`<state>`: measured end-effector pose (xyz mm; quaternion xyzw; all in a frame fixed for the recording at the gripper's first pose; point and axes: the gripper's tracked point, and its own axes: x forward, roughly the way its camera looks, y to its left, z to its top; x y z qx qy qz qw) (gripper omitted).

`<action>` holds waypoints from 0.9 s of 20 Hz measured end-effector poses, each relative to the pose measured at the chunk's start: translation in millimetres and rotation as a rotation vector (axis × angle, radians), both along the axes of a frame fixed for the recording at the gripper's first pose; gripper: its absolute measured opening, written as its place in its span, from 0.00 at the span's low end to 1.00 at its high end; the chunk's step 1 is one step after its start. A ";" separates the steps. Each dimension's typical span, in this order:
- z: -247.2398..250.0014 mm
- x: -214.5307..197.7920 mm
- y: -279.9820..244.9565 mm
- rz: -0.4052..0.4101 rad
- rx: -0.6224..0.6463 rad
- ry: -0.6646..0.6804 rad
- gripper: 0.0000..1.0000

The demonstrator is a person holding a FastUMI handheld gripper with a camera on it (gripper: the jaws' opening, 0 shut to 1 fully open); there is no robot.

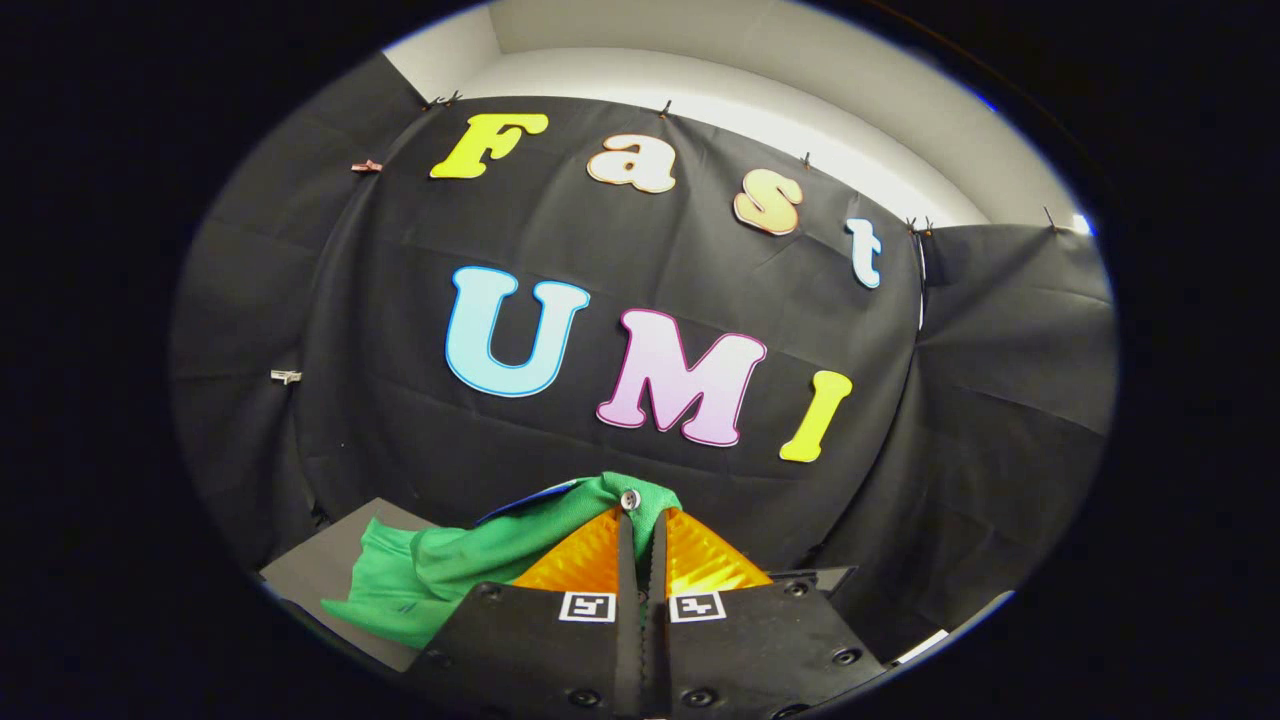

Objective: Put the clothes into the washing machine and then close the washing machine lid.

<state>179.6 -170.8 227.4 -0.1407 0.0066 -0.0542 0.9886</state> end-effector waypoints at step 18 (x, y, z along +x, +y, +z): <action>6.8 16.8 -183.8 -0.035 0.068 0.005 0.05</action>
